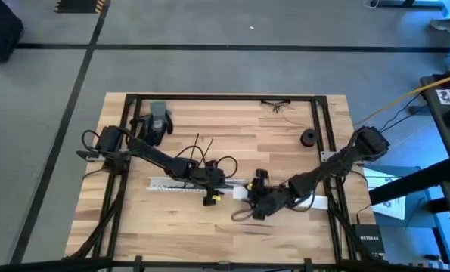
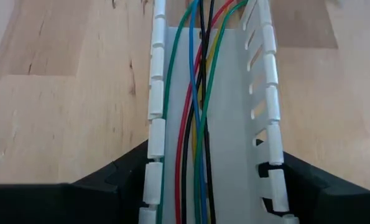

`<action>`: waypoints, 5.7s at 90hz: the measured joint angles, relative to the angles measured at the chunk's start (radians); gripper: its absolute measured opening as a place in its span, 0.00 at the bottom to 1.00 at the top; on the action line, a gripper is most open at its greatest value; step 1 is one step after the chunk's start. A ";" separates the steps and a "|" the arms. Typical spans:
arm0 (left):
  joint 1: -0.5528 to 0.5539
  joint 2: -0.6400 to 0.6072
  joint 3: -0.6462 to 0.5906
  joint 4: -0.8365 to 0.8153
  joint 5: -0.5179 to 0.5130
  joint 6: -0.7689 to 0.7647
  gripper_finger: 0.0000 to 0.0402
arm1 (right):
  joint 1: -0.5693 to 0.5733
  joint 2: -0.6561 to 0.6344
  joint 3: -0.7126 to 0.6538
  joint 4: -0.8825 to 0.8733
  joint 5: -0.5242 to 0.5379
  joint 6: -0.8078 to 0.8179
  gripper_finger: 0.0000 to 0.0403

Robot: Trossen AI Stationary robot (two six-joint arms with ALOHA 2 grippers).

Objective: Ziptie cables
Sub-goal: Close the white cable duct

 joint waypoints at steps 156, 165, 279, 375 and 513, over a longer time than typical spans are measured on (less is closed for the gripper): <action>-0.006 0.002 -0.002 0.014 0.000 0.024 0.59 | -0.161 -0.116 0.033 -0.236 -0.310 -0.057 0.53; -0.006 0.002 -0.002 0.013 0.007 0.021 0.59 | -0.161 -0.115 -0.018 -0.211 -0.305 -0.050 0.65; -0.002 0.002 -0.002 0.016 0.015 0.016 0.59 | -0.161 -0.049 -0.035 -0.097 -0.307 -0.098 0.54; 0.000 0.002 -0.002 0.028 0.014 0.024 0.59 | -0.099 0.060 0.164 -0.352 -0.192 0.047 0.54; -0.017 0.004 -0.004 0.064 0.004 0.089 0.59 | -0.208 0.183 0.244 -0.427 -0.366 0.054 0.57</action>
